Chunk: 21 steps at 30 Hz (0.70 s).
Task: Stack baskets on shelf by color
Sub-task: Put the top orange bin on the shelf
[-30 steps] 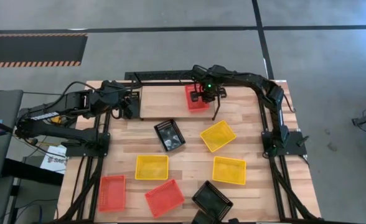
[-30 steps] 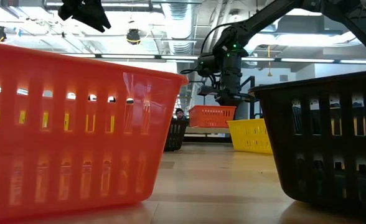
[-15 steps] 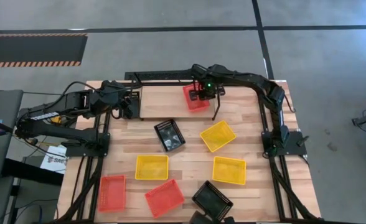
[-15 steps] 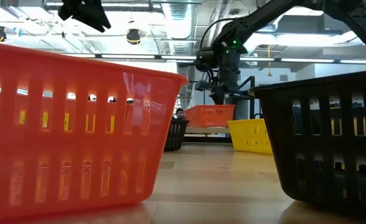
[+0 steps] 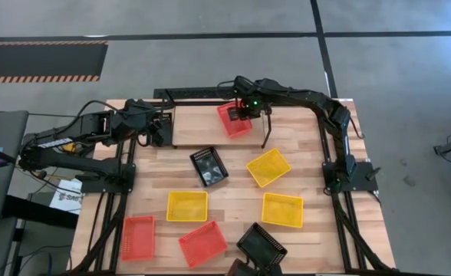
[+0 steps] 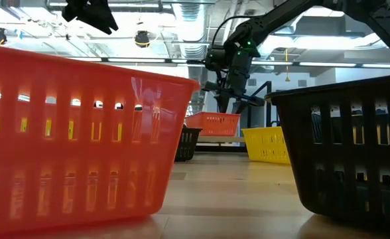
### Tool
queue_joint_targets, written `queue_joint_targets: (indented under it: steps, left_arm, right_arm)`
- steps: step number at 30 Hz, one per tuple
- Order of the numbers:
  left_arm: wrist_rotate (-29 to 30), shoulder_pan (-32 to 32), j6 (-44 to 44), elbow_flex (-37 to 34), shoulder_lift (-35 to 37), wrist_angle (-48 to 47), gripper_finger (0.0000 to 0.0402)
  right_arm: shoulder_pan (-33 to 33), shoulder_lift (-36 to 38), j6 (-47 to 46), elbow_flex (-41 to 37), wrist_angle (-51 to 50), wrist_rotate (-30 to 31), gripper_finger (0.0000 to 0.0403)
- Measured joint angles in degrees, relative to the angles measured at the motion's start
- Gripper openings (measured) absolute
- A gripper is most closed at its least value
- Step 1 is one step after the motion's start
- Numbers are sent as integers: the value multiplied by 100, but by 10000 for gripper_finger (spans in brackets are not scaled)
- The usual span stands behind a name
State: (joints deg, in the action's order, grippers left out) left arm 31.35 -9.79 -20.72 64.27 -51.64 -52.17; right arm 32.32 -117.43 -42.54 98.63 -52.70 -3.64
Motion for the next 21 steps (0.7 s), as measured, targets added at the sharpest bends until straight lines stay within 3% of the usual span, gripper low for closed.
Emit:
queue_joint_targets:
  steps: [7, 21]
  left_arm:
    - [5, -1, 2, 0, 0, -1, 148]
    - [14, 1, 4, 0, 0, -1, 148]
  right_arm:
    - [-13, 0, 61, 0, 596, -396, 143]
    - [-370, 0, 211, -2, 727, -417, 140]
